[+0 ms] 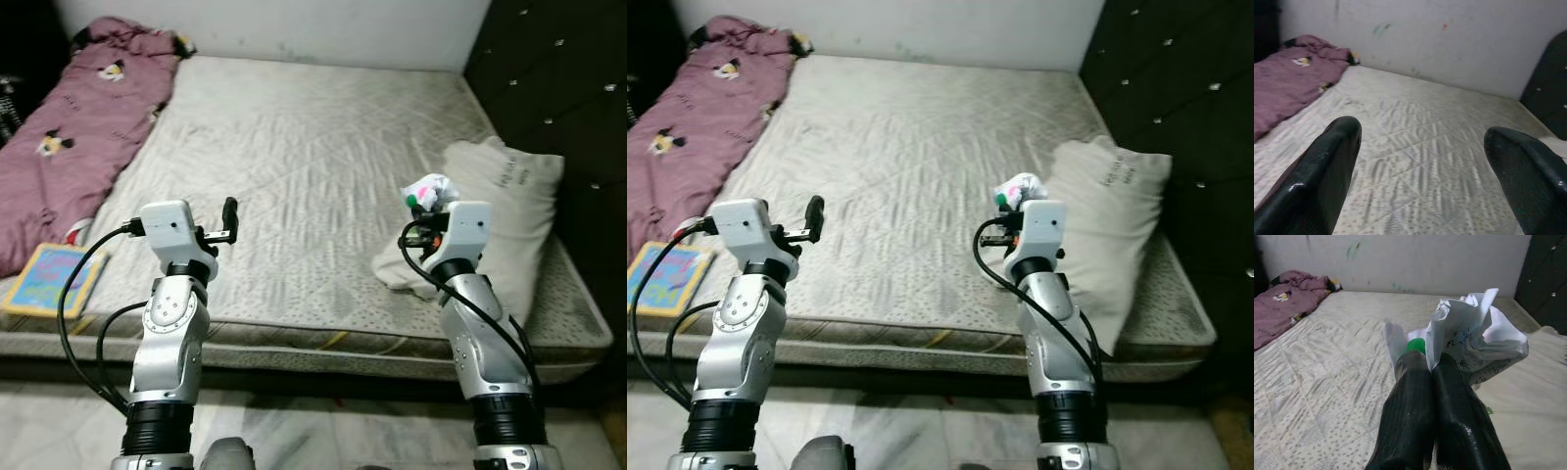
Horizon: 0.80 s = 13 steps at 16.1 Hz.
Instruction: Clean up the room
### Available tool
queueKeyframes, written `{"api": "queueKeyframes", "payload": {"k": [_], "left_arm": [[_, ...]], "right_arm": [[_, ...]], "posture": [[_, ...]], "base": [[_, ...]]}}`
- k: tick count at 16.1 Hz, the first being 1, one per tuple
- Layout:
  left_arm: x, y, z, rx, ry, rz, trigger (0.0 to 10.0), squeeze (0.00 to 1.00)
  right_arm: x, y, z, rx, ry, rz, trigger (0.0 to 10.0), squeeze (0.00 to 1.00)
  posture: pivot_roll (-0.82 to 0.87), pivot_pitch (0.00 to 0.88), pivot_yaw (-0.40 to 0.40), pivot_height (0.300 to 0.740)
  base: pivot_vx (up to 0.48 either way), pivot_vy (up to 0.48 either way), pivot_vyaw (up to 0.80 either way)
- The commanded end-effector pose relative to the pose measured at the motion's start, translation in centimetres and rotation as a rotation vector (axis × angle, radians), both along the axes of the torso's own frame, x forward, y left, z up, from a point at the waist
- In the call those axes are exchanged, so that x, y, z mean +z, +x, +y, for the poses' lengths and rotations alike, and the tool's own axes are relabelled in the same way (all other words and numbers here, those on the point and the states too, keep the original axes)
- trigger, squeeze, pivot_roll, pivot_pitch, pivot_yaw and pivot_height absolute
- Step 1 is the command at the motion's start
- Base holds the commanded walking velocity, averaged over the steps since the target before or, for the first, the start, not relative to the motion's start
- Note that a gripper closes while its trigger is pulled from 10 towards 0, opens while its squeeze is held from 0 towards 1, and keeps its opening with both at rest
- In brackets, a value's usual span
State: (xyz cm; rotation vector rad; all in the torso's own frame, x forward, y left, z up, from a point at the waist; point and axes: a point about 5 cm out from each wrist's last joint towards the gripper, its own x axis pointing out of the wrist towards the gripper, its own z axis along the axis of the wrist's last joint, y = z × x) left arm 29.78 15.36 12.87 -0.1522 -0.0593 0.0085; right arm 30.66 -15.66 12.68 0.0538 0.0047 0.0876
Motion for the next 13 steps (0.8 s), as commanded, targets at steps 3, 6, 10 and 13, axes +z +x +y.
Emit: {"api": "queueKeyframes", "payload": {"k": [3, 6, 10, 13], "left_arm": [[0.16, 0.21, -0.33, -0.008, -0.007, -0.01, 10.0, 0.0], [0.36, 0.03, -0.65, -0.05, -0.022, -0.027, 10.0, 0.0], [0.4, -0.03, -0.73, -0.064, -0.03, -0.033, 10.0, 0.0], [0.41, -0.07, -0.78, -0.069, -0.033, -0.033, 10.0, 0.0]], "right_arm": [[-0.04, 0.14, -0.21, -0.004, -0.007, 0.01, 10.0, 0.0], [-0.12, 0.12, -0.17, 0.001, -0.011, 0.011, 10.0, 0.0], [-0.15, 0.1, -0.14, 0.005, -0.015, 0.01, 10.0, 0.0], [-0.18, 0.14, -0.17, 0.009, -0.018, 0.011, 10.0, 0.0]], "posture": [[0.0, 0.0, -0.041, 0.74], [0.0, 0.0, -0.038, 0.74], [0.01, 0.0, -0.04, 0.74], [0.01, 0.0, -0.041, 0.74]], "base": [[0.0, 0.0, -0.62], [0.0, 0.0, -0.55], [0.131, 0.0, -0.5], [0.271, 0.0, -0.49]]}}
